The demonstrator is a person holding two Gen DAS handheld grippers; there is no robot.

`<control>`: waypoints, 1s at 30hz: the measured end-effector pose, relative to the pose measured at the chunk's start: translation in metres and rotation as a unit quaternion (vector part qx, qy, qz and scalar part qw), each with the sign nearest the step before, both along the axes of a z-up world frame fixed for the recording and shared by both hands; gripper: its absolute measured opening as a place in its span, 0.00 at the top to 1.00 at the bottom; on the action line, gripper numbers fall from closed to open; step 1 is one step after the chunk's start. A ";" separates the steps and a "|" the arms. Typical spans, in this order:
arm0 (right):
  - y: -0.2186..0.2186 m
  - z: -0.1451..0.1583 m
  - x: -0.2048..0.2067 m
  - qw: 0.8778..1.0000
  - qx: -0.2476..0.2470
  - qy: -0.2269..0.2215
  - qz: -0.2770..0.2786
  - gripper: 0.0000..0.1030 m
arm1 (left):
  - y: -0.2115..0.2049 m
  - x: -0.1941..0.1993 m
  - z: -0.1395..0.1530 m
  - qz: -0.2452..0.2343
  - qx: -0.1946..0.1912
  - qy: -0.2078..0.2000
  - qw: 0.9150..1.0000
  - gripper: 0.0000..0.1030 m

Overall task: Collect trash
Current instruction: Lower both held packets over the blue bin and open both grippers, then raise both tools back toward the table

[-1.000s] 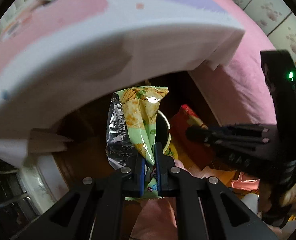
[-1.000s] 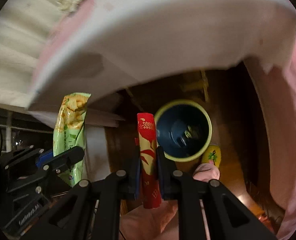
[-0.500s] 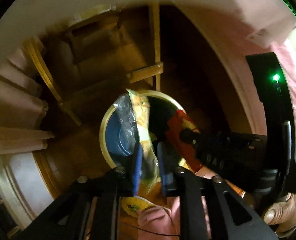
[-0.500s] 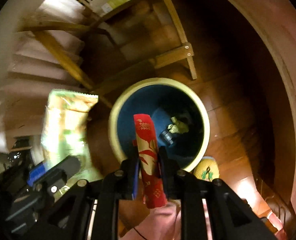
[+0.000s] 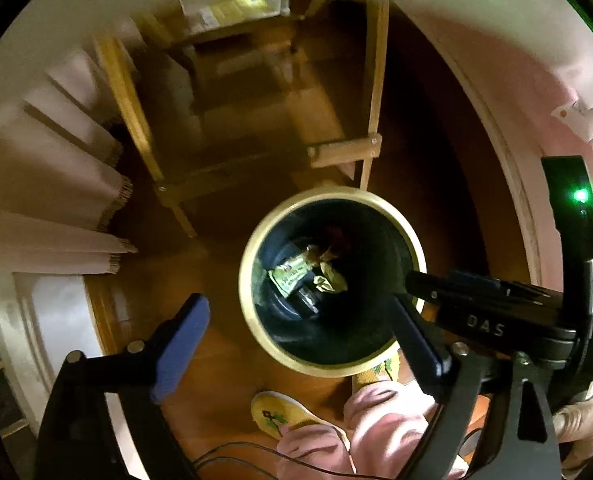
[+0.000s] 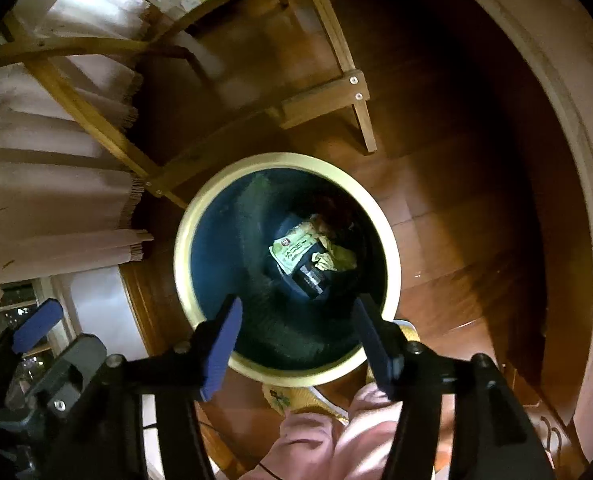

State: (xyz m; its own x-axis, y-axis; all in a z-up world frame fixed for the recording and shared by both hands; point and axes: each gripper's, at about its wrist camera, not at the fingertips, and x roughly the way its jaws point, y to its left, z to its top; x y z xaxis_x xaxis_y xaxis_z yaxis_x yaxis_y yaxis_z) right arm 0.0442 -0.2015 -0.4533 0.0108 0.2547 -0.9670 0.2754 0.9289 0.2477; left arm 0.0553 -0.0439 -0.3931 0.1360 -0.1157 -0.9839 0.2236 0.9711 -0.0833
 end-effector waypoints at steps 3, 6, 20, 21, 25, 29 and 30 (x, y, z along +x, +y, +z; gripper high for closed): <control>0.004 0.026 -0.002 1.000 -0.001 -0.009 0.009 0.41 | 0.007 -0.007 0.034 0.010 -0.002 -0.014 1.000 0.07; 0.009 0.061 -0.006 1.000 0.000 -0.021 0.014 0.41 | 0.016 -0.015 0.076 0.018 -0.002 -0.033 0.999 0.07; 0.036 0.252 -0.030 0.994 0.004 -0.098 0.054 0.41 | 0.059 -0.038 0.291 -0.001 -0.004 -0.136 0.991 0.07; 0.038 0.263 -0.031 0.993 0.003 -0.104 0.056 0.41 | 0.061 -0.038 0.303 -0.003 -0.003 -0.144 0.990 0.07; 0.045 0.314 -0.032 0.988 -0.006 -0.142 0.061 0.41 | 0.068 -0.040 0.347 -0.009 0.009 -0.179 0.984 0.07; 0.048 0.360 -0.033 0.980 -0.020 -0.186 0.061 0.41 | 0.080 -0.041 0.384 0.001 0.004 -0.201 0.980 0.07; 0.049 0.372 -0.032 0.978 -0.025 -0.198 0.061 0.41 | 0.083 -0.040 0.389 0.006 -0.004 -0.201 0.979 0.07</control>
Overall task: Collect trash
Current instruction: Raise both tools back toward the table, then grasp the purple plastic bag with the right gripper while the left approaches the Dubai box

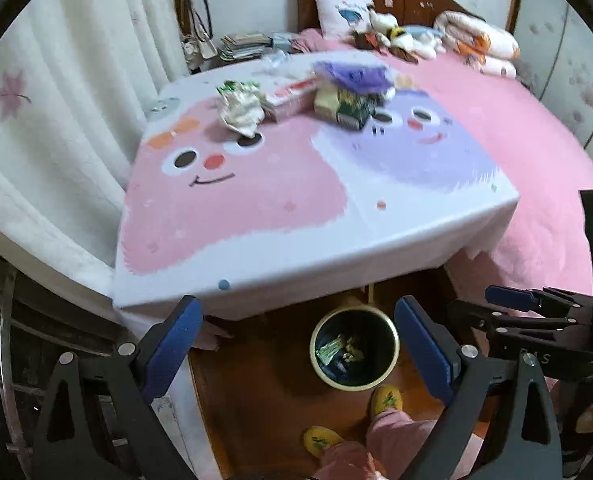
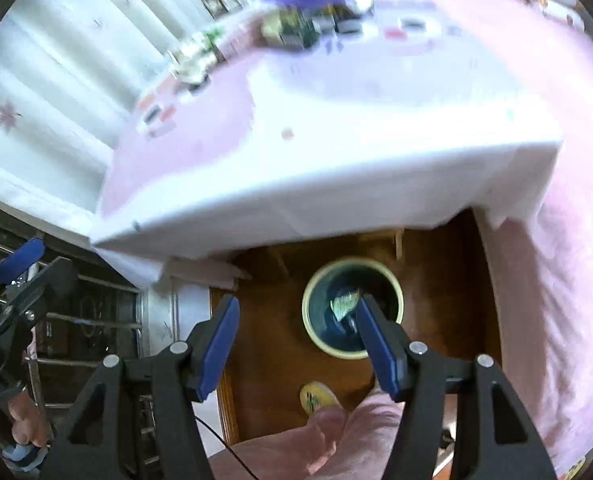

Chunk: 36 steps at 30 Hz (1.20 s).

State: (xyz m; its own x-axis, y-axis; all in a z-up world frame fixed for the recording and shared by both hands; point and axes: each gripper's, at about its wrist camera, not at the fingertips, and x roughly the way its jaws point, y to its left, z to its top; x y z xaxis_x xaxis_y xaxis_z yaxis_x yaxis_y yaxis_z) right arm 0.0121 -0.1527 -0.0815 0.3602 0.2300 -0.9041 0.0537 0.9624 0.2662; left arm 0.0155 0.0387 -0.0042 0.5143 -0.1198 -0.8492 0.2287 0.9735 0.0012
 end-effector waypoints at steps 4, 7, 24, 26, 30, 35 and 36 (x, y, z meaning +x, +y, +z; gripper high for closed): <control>0.005 0.036 0.002 0.999 -0.015 -0.049 -0.002 0.41 | 0.008 0.002 0.019 -0.002 -0.026 -0.012 1.000 0.07; 0.006 0.056 0.004 0.997 -0.021 -0.077 -0.003 0.41 | 0.010 0.001 0.034 -0.006 -0.028 -0.038 0.999 0.07; -0.005 0.086 0.075 0.990 -0.051 -0.117 0.053 0.40 | -0.003 0.068 0.044 0.030 -0.047 -0.026 0.998 0.07; -0.010 0.085 0.091 0.990 -0.052 -0.118 0.061 0.37 | -0.013 0.083 0.041 0.032 -0.046 -0.019 0.998 0.07; -0.026 0.084 0.131 0.987 -0.061 -0.122 0.085 0.31 | -0.035 0.116 0.034 0.038 -0.041 -0.008 0.998 0.07; -0.055 0.081 0.196 0.982 -0.074 -0.127 0.114 0.28 | -0.070 0.169 0.022 0.052 -0.046 0.008 0.998 0.07; -0.062 0.079 0.213 0.981 -0.078 -0.128 0.122 0.26 | -0.076 0.178 0.020 0.056 -0.047 0.011 0.997 0.07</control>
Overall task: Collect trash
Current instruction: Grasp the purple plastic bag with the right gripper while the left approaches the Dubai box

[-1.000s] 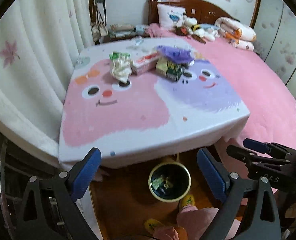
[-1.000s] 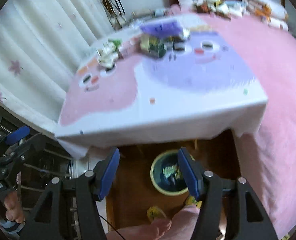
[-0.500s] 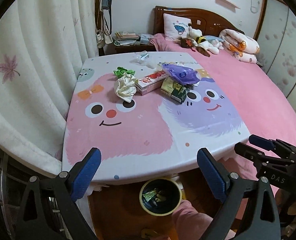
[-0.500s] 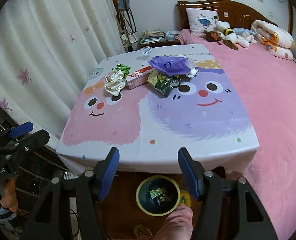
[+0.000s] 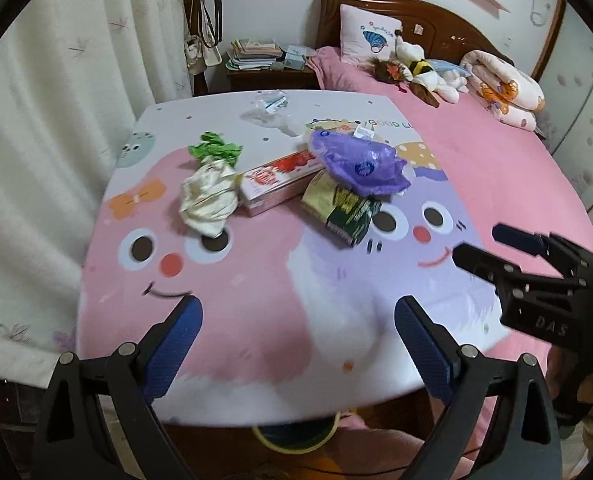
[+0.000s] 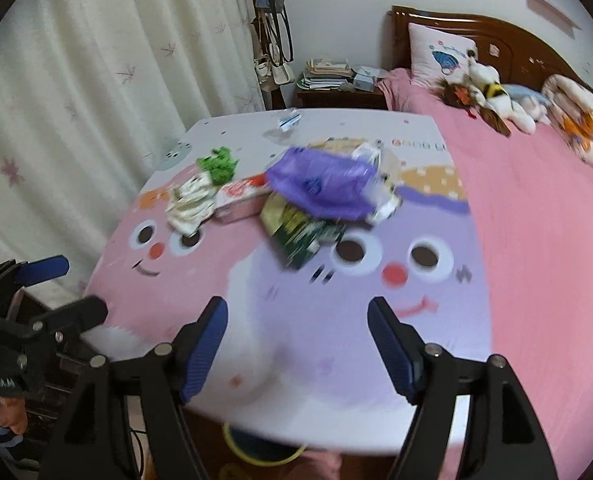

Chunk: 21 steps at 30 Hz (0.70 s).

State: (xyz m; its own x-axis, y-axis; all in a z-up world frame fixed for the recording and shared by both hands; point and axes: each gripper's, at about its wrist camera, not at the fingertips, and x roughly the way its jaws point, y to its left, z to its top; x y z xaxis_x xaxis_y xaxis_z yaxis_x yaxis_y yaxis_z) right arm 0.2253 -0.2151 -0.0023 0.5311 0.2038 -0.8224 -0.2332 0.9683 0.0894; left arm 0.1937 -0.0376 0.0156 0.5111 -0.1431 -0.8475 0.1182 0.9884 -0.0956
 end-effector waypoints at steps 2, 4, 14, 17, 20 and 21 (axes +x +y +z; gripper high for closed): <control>-0.009 -0.004 0.026 1.000 -0.009 -0.001 0.016 0.23 | -0.011 0.017 -0.006 0.009 -0.002 0.006 1.000 0.07; -0.014 -0.009 0.052 0.999 -0.020 0.001 0.039 0.18 | -0.019 0.032 -0.012 0.019 -0.004 0.015 1.000 0.07; 0.005 -0.055 0.157 0.979 -0.094 0.018 0.183 0.14 | -0.018 0.074 -0.047 0.095 -0.006 0.068 0.993 0.07; 0.017 -0.072 0.172 0.970 -0.111 0.030 0.214 0.14 | -0.015 0.081 -0.054 0.107 0.000 0.078 0.991 0.07; 0.029 -0.087 0.177 0.960 -0.126 0.044 0.246 0.14 | -0.013 0.088 -0.060 0.115 0.002 0.085 0.990 0.07; 0.032 -0.091 0.177 0.957 -0.130 0.049 0.254 0.14 | -0.013 0.091 -0.061 0.116 0.001 0.087 0.989 0.07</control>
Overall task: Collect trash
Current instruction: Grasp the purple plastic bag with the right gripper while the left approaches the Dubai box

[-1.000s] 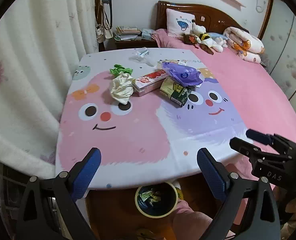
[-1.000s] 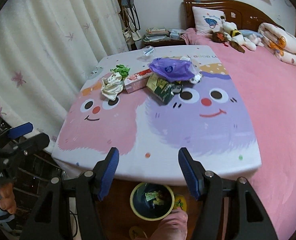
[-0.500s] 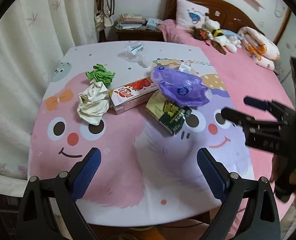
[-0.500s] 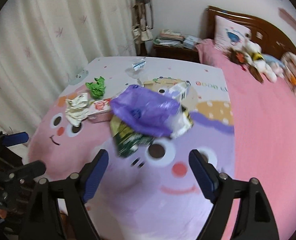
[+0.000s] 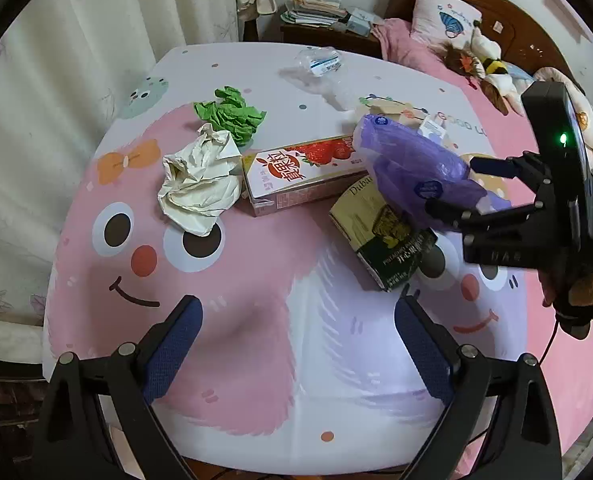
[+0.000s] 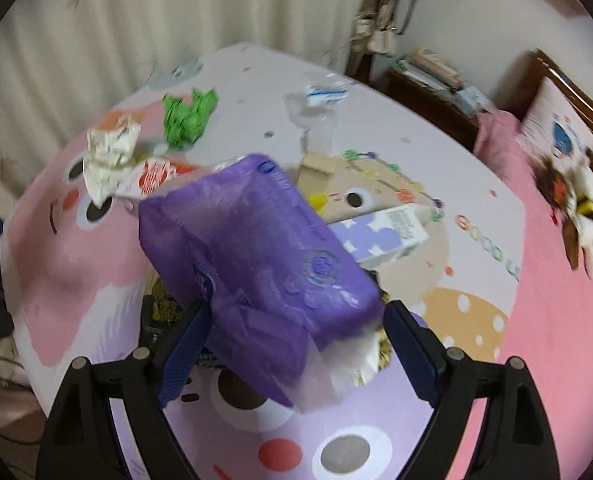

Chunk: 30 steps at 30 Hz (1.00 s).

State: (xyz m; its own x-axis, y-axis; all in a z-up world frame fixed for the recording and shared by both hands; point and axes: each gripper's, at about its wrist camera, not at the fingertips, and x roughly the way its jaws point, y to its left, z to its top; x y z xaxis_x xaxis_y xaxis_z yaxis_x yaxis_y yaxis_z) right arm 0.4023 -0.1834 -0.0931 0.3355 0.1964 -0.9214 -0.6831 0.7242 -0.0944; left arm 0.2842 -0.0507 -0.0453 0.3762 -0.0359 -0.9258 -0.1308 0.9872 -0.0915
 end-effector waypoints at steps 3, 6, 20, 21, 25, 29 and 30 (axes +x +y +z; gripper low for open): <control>0.004 -0.006 -0.004 1.000 0.001 0.015 0.011 0.36 | -0.001 0.007 -0.004 0.003 -0.003 0.004 1.000 0.07; -0.001 -0.002 -0.006 1.000 0.021 0.020 0.000 0.61 | -0.004 0.014 -0.007 0.003 -0.005 0.007 1.000 0.07; -0.083 0.027 -0.019 0.958 0.188 0.076 -0.204 0.83 | -0.034 0.069 -0.031 -0.004 -0.040 0.033 0.999 0.07; -0.086 0.025 -0.021 0.955 0.192 0.078 -0.211 0.83 | -0.035 0.074 -0.036 0.000 -0.045 0.039 0.998 0.07; -0.096 0.019 -0.032 0.946 0.203 0.086 -0.238 0.83 | -0.038 0.095 -0.061 0.027 -0.070 0.069 0.995 0.07; -0.104 0.014 -0.044 0.940 0.210 0.096 -0.250 0.83 | -0.045 0.107 -0.076 0.050 -0.076 0.077 0.993 0.07; -0.106 0.013 -0.048 0.940 0.210 0.099 -0.251 0.83 | -0.048 0.110 -0.081 0.055 -0.074 0.080 0.992 0.07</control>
